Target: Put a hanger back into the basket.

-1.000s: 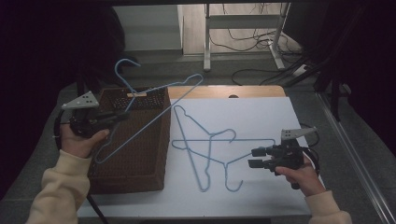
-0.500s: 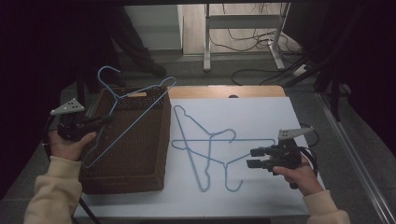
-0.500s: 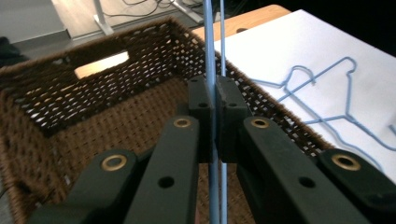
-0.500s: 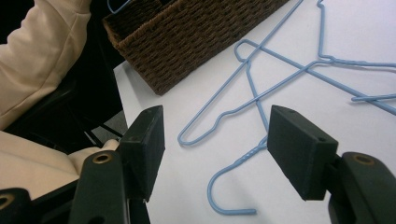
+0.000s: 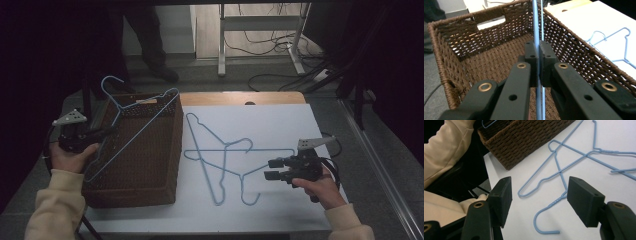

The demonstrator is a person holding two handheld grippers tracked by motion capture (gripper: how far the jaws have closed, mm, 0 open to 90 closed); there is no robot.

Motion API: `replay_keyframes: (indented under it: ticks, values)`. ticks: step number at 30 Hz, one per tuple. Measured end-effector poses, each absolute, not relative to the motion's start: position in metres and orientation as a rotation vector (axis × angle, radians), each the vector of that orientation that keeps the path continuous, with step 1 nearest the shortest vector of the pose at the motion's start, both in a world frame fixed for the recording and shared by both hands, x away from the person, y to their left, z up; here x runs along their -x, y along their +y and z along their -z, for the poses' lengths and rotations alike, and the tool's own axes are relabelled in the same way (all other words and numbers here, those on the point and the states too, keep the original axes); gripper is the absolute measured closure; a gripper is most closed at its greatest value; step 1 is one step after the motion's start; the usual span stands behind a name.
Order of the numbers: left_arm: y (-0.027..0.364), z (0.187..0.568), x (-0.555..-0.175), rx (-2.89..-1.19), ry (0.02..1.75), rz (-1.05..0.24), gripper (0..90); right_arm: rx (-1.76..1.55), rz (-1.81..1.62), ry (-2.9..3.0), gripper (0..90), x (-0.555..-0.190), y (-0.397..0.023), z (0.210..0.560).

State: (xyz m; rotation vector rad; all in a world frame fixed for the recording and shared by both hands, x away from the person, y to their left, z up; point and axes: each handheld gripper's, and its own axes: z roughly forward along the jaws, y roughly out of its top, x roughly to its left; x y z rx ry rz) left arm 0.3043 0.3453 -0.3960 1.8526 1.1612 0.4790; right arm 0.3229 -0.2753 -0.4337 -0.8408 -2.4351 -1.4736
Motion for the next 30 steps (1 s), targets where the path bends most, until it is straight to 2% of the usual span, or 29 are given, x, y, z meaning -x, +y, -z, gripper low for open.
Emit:
replay_keyframes:
  ticks: [12,13,15,18,23,30]
  values:
    - [0.350,0.414,-0.312,-1.884,1.208,-0.466,85.9,0.844,1.469,-2.437,36.4,-0.323,-0.276,0.434]
    - [0.349,0.416,-0.312,-1.880,1.217,-0.485,79.0,0.842,1.469,-2.437,36.4,-0.323,-0.276,0.435]
    - [0.348,0.417,-0.312,-1.878,1.242,-0.489,56.9,0.843,1.468,-2.438,36.3,-0.323,-0.276,0.434]
    - [0.344,0.415,-0.310,-1.883,1.232,-0.488,40.4,0.844,1.468,-2.437,36.3,-0.322,-0.276,0.435]
    - [0.336,0.410,-0.304,-1.905,1.181,-0.487,33.7,0.844,1.469,-2.438,35.9,-0.322,-0.275,0.435]
    - [0.317,0.407,-0.293,-1.897,1.104,-0.390,27.0,0.888,1.458,-2.466,32.4,-0.323,-0.273,0.436]
